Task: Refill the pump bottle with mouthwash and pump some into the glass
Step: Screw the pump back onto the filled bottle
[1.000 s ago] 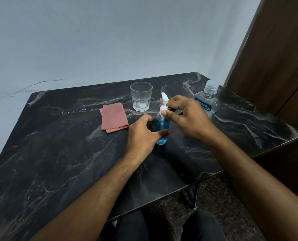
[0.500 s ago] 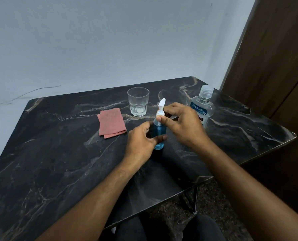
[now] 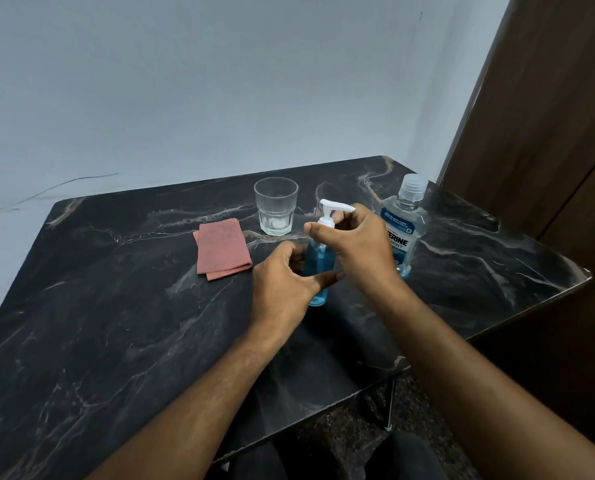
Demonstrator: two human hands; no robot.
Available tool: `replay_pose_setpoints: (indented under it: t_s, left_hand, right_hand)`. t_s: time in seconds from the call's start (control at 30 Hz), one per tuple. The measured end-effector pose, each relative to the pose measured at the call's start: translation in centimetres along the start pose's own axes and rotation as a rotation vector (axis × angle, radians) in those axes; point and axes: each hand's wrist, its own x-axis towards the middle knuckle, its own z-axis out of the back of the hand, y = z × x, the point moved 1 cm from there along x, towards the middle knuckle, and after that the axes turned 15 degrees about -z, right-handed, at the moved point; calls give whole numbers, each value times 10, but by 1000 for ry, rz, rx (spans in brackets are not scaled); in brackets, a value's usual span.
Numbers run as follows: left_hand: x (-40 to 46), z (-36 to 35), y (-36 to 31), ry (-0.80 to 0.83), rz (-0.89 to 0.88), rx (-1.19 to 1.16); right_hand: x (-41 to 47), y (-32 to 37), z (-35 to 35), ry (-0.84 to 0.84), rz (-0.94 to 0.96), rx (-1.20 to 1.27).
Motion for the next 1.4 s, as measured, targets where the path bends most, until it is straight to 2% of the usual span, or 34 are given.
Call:
replay_pose_setpoints:
  t_s: [0.13, 0.37, 0.53, 0.77, 0.97, 1.07, 1.3, 1.4]
  left_hand:
    - [0, 0, -3, -15, 1, -33]
    - [0, 3, -1, -14, -10, -49]
    - [0, 3, 0, -31, -17, -6]
    - [0, 5, -3, -52, -16, 35]
    - [0, 3, -1, -27, -15, -6]
    - [-1, 3, 0, -22, -26, -46]
    - [1, 3, 3, 12, -58, -161]
    - [1, 4, 0, 61, -111, -155]
  right_hand:
    - [-1, -2, -4, 158, -15, 197]
    - [2, -8, 9, 328, -7, 253]
    - [-2, -5, 7, 233, 18, 244]
    - [-6, 0, -5, 107, -70, 280]
    - [-7, -1, -8, 84, -56, 233]
    - [-6, -4, -9, 108, -47, 218]
    - [-5, -2, 3, 304, -14, 273]
    - [-3, -1, 7, 294, 1, 295]
